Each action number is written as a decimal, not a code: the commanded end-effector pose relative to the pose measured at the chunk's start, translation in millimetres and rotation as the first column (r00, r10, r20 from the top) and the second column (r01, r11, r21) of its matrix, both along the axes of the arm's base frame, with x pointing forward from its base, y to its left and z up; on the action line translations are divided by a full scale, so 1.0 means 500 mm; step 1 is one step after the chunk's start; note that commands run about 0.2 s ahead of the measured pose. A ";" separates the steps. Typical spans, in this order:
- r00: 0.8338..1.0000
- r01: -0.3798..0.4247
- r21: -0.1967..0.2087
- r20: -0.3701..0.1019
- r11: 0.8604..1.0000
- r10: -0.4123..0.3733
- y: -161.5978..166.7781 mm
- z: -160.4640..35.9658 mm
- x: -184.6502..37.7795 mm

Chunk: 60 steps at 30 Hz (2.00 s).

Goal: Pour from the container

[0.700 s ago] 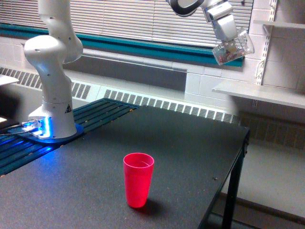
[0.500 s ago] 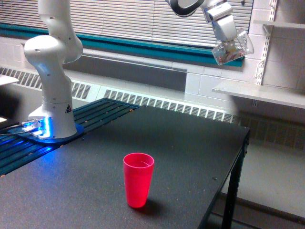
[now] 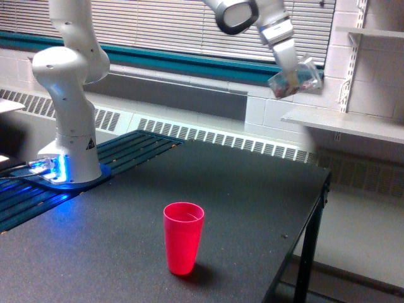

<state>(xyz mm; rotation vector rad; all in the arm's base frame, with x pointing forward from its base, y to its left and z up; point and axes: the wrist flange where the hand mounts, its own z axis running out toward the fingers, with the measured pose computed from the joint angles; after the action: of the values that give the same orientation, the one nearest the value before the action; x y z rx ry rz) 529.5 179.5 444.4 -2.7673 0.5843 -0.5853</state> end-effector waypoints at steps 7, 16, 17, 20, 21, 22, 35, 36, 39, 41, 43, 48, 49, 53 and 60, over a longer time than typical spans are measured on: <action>0.986 0.162 -0.013 0.031 0.987 -0.162 -0.220 -0.002 -0.064; 0.967 0.254 -0.049 0.019 0.966 -0.254 -0.363 -0.017 -0.125; 0.964 0.266 -0.053 0.015 0.963 -0.265 -0.380 -0.024 -0.135; 0.956 0.294 -0.067 0.018 0.953 -0.293 -0.422 -0.026 -0.156; 0.952 0.305 -0.076 0.018 0.949 -0.305 -0.441 -0.025 -0.164; 0.949 0.314 -0.079 0.013 0.946 -0.314 -0.451 -0.029 -0.171; 0.899 0.429 -0.133 -0.030 0.893 -0.436 -0.609 -0.089 -0.295; 0.894 0.438 -0.136 -0.037 0.889 -0.446 -0.619 -0.096 -0.306; 0.878 0.465 -0.146 -0.047 0.873 -0.476 -0.647 -0.109 -0.337; 0.875 0.467 -0.144 -0.068 0.872 -0.480 -0.650 -0.129 -0.346; 0.871 0.473 -0.138 -0.071 0.870 -0.485 -0.664 -0.143 -0.349; 0.852 0.505 -0.158 -0.070 0.849 -0.520 -0.711 -0.154 -0.378; 0.848 0.510 -0.162 -0.070 0.845 -0.526 -0.722 -0.154 -0.387; 0.836 0.522 -0.184 -0.083 0.833 -0.542 -0.730 -0.156 -0.396; 0.819 0.538 -0.197 -0.109 0.819 -0.564 -0.757 -0.167 -0.406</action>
<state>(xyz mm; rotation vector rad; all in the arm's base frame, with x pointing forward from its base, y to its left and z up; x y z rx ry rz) 328.0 -190.7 361.0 -2.7804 1.4490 -0.5474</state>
